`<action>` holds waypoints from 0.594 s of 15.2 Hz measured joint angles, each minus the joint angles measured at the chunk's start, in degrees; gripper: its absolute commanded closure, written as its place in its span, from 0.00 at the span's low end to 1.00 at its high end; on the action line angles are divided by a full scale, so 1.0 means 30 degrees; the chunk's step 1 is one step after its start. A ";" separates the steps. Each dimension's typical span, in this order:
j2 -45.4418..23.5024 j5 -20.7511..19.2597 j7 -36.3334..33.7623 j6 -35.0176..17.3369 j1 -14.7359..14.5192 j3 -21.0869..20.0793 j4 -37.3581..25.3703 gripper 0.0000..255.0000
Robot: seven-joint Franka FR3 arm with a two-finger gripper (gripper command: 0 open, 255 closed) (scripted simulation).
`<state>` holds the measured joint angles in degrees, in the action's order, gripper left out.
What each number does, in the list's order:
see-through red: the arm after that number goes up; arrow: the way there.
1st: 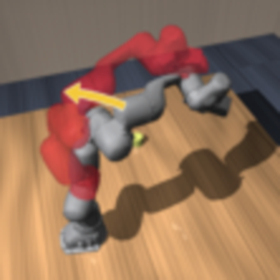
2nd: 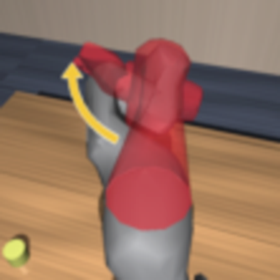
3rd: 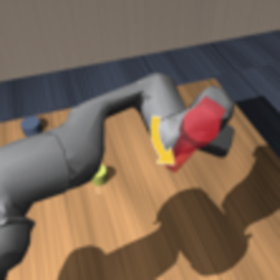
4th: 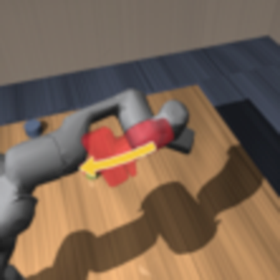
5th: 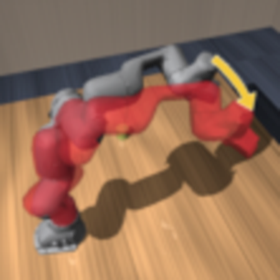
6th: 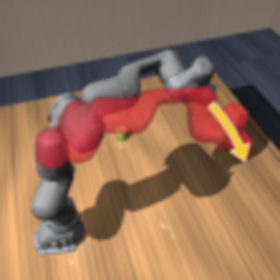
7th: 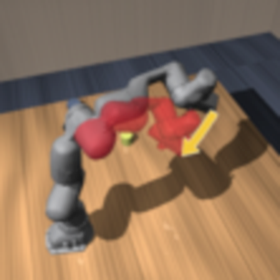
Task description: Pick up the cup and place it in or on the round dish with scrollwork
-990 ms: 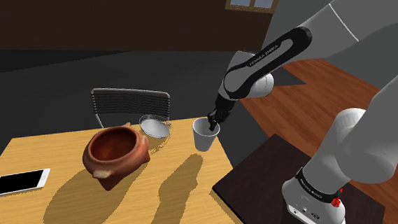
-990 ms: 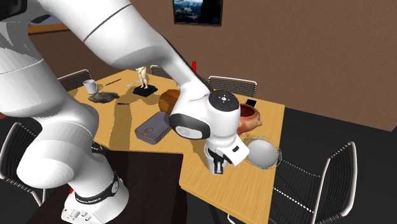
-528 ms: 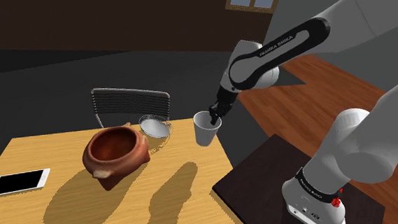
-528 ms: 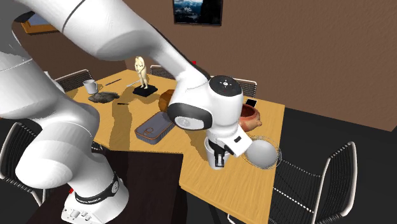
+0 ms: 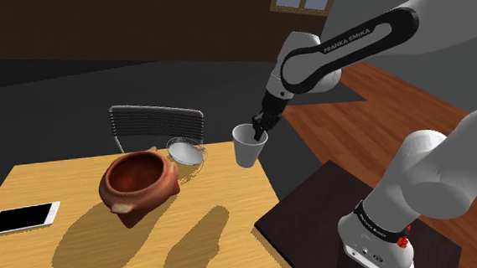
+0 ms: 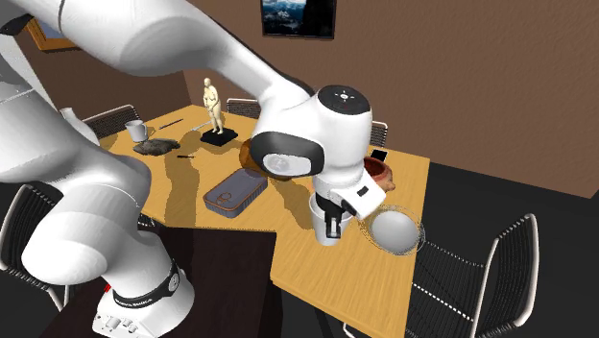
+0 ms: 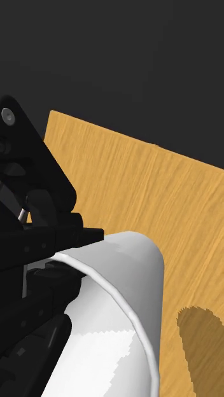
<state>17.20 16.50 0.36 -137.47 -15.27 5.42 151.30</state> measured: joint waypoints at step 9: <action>-0.4792 0.0154 -0.1184 0.1301 -0.0569 -0.0487 -0.6258 1.00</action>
<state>2.82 16.97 -3.19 -133.56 -16.97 3.96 132.53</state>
